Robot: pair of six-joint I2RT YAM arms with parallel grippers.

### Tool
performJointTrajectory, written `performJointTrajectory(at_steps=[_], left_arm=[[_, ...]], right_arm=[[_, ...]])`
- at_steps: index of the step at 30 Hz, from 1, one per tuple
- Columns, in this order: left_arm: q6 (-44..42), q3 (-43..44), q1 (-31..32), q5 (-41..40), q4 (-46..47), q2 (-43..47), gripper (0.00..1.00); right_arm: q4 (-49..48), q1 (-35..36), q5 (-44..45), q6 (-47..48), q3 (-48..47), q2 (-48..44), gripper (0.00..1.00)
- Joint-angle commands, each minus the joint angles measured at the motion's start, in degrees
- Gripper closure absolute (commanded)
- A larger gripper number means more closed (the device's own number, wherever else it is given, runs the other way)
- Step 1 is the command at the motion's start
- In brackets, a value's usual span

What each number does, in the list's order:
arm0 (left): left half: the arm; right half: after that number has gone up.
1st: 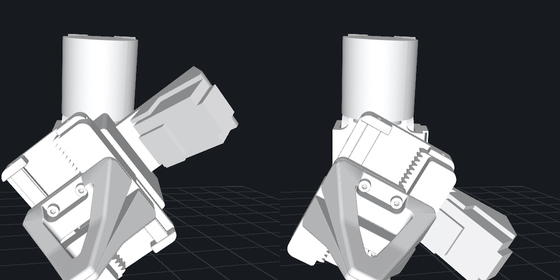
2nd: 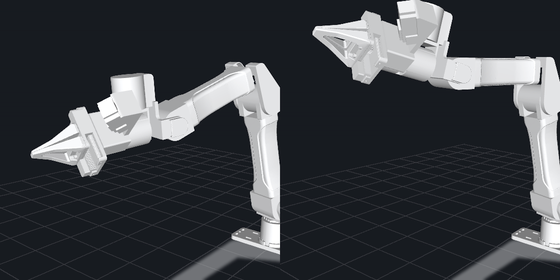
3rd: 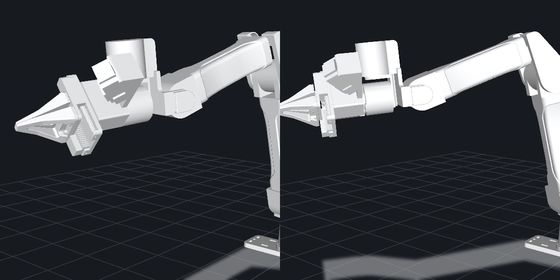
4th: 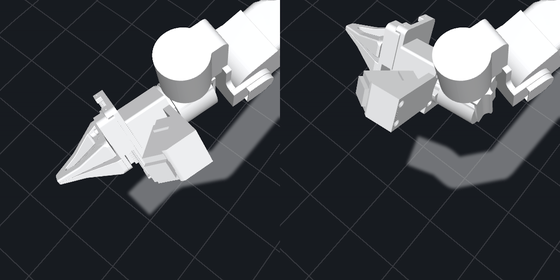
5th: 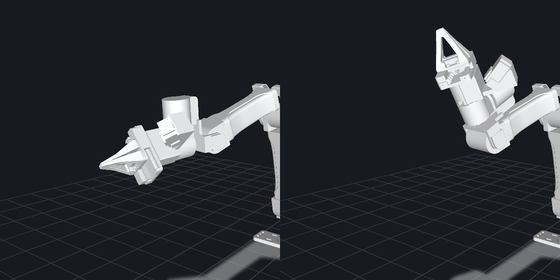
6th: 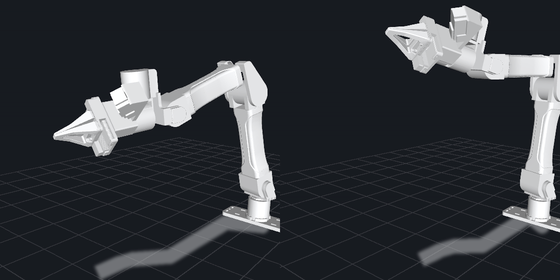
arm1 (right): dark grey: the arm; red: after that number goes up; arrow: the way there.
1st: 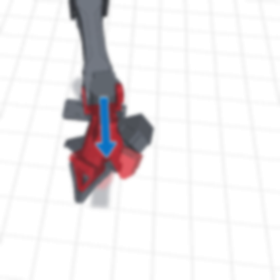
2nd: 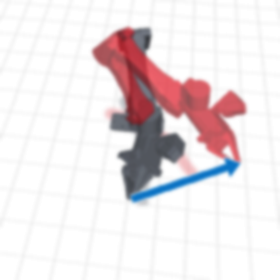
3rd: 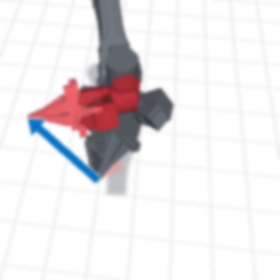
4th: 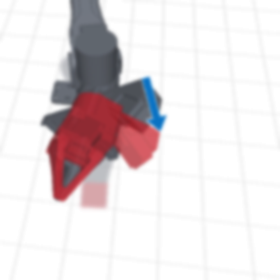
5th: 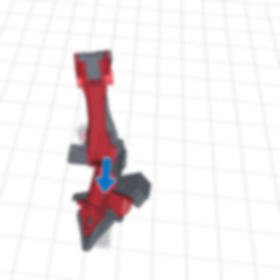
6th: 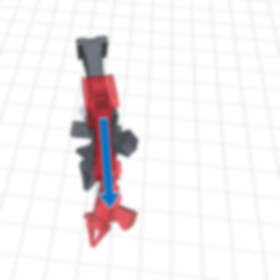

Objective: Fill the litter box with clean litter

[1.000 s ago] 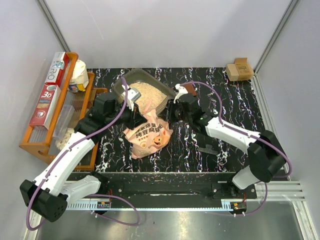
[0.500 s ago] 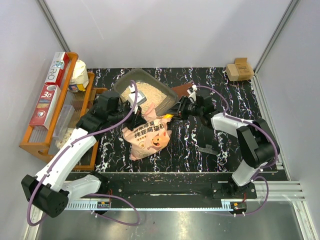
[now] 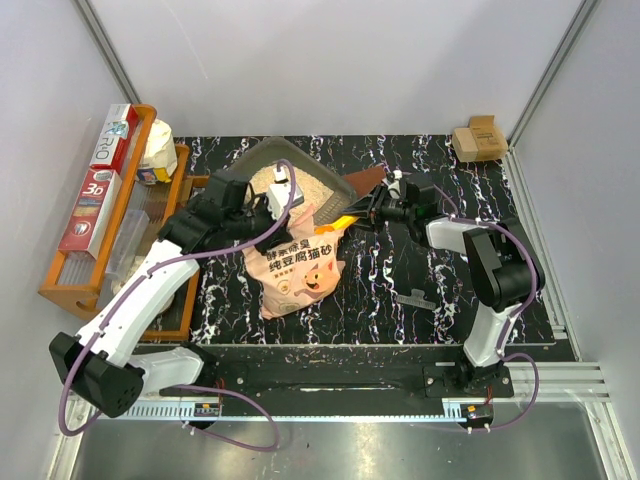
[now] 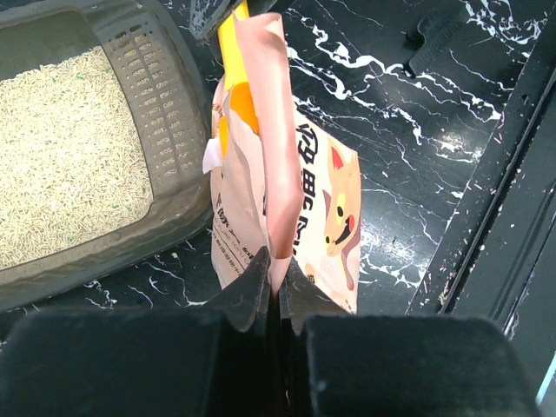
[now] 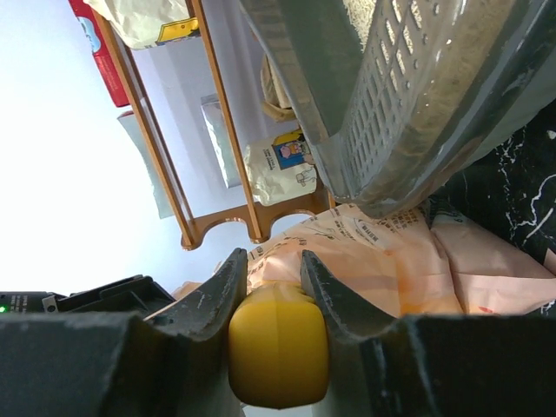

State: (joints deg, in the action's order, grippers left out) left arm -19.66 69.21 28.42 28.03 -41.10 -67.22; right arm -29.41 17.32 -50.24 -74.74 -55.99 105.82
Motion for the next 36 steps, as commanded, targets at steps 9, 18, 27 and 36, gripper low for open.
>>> performJointTrajectory(at_steps=[9,18,27,36], left_arm=[[-9.68,6.64,2.33,-0.70,-3.28,0.25,1.00],[-12.24,9.10,2.78,-1.14,-2.49,-2.04,1.00],[-16.28,9.81,3.30,-3.33,-5.74,-0.63,1.00],[-15.85,9.45,3.83,-3.33,-5.13,-0.54,1.00]], right_arm=[[-6.54,-8.09,-2.49,-0.86,-5.53,-2.63,1.00],[-8.62,-10.37,-1.79,-3.47,-5.72,0.35,1.00],[-4.53,-12.22,-4.68,-5.42,-6.50,0.44,1.00],[6.46,-10.82,-6.97,4.52,-15.03,-2.99,1.00]])
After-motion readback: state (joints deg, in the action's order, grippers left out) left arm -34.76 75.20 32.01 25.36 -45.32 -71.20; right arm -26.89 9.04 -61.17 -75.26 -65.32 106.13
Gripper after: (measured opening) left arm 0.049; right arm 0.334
